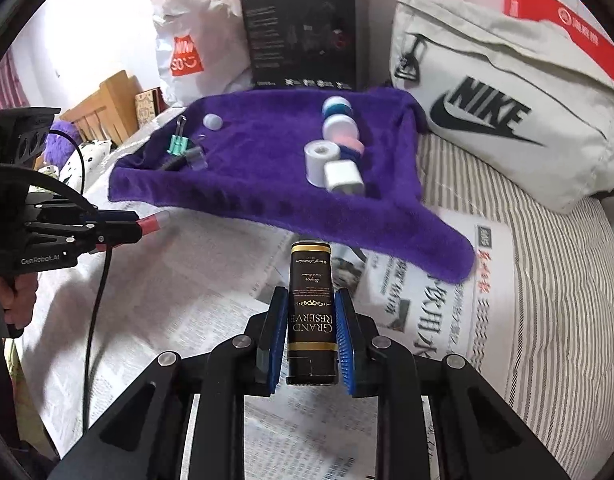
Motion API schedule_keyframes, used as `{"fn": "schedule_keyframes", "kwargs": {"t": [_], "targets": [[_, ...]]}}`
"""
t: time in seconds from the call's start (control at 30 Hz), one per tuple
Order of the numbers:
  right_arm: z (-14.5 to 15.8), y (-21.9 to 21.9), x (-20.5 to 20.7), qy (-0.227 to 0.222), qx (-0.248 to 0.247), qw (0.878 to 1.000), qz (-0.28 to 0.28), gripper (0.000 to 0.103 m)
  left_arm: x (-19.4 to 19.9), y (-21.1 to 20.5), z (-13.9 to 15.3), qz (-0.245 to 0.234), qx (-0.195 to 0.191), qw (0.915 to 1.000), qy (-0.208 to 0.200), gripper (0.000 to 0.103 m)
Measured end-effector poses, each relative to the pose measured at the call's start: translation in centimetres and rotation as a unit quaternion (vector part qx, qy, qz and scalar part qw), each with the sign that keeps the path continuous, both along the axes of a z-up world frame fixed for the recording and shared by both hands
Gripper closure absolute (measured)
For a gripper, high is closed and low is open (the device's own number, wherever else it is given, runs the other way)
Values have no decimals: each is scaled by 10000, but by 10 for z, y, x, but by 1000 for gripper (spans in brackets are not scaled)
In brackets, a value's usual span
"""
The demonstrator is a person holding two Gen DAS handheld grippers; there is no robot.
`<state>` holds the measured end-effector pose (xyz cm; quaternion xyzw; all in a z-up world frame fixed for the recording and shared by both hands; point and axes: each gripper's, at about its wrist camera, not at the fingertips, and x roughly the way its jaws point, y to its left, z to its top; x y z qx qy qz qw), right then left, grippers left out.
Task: Organize rigid objects
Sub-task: 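Carry the Grand Reserve tube onto the towel while left carries the highlighter there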
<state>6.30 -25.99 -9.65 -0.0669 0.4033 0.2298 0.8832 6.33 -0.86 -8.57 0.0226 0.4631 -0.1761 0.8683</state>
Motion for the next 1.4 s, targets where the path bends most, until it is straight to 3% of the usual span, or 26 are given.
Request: {"fn": "schedule_keyframes", "kwargs": {"t": [0.1,0.23,0.43,0.67,0.83,1.4], "targets": [[3,8,0,-25,-3,10000,83,80,0,2,-2,-25,21,10000,59,87],[1,16,0,16,-37,9999,168,80,1,-2,-15,-8,387,9990,243,87],[0,20,-2,34,-75,9997,216,80,-1,-10,-13,-86,723,9972,187,87],[10,22,0,-70,-36,9997,227,80,0,9,-10,99,155,9995,242,87],[19,29,6,-162,-23,9994,303,80,-2,16,4,45,-116,9999,59,87],[37,64,63,-259,42,9987,426,80,45,28,33,82,-64,9998,-179,87]]}}
